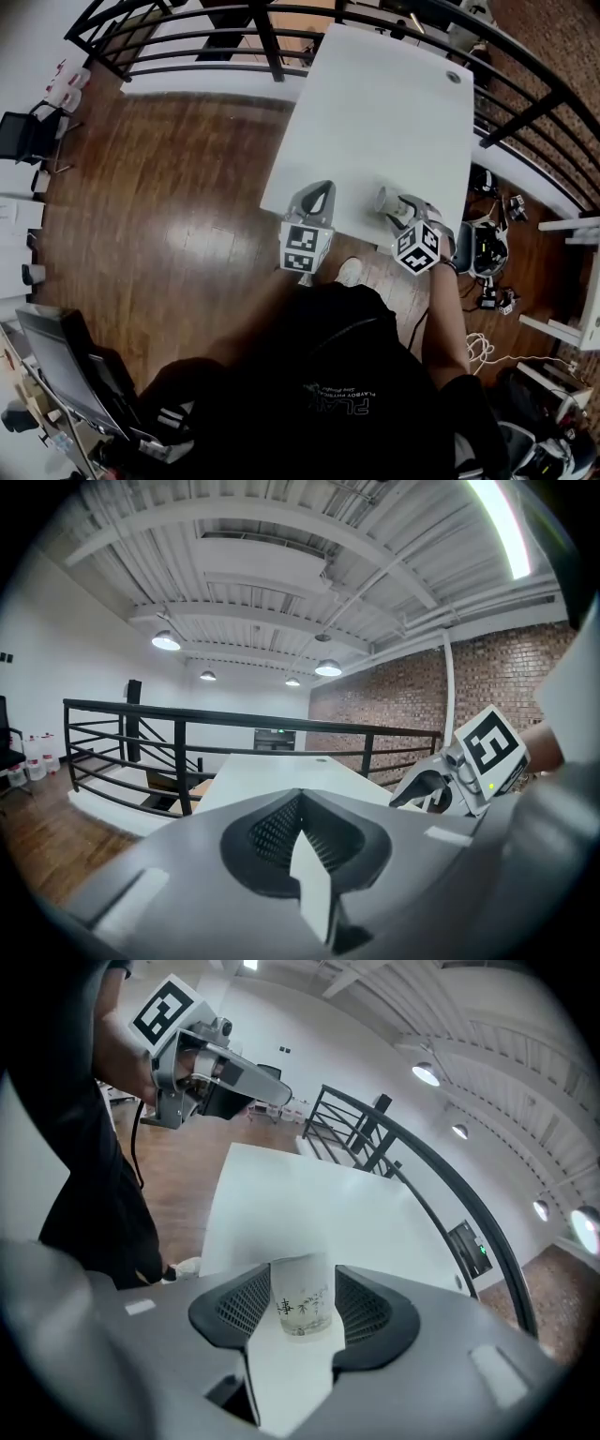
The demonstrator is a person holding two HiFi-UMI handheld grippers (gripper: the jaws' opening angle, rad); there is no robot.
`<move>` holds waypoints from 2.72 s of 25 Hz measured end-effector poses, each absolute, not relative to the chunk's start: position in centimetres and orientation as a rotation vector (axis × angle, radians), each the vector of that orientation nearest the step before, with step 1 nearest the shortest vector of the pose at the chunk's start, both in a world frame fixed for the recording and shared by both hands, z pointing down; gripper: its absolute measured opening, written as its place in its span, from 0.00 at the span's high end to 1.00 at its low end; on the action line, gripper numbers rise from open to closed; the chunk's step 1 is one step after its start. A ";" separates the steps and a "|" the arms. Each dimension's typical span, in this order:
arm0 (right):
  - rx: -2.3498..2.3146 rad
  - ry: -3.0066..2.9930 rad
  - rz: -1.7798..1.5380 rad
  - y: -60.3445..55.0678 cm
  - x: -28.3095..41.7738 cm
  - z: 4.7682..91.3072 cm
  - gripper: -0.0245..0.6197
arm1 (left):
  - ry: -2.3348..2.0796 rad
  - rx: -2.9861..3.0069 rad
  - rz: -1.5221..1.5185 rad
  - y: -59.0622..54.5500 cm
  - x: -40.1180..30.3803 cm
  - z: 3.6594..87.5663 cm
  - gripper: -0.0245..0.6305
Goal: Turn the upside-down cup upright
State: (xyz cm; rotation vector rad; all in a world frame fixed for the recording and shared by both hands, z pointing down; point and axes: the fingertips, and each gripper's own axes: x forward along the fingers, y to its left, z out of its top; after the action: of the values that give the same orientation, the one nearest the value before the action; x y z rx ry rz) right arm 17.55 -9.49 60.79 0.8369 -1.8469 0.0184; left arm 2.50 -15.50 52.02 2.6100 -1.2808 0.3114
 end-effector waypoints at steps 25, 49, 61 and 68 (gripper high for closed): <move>0.469 -1.646 0.103 -10.8 17.8 65.6 0.44 | -1.360 2.538 0.258 -15.5 0.0 52.6 0.97; 0.523 -1.682 0.088 -11.3 17.0 64.7 0.52 | -1.331 2.528 0.271 -15.8 0.5 53.1 0.96; 1.191 -2.121 0.189 -13.8 17.0 60.8 0.53 | -1.289 2.577 0.322 -15.9 1.2 53.2 0.97; 1.521 -2.219 0.336 -14.9 17.9 61.3 0.53 | -1.284 2.588 0.353 -16.0 0.8 53.6 0.96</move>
State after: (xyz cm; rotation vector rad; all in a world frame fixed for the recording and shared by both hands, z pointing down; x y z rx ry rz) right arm 17.92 -14.94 61.26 1.5211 -2.2192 0.3365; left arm 0.85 -15.95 53.57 2.5883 -1.2839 0.3531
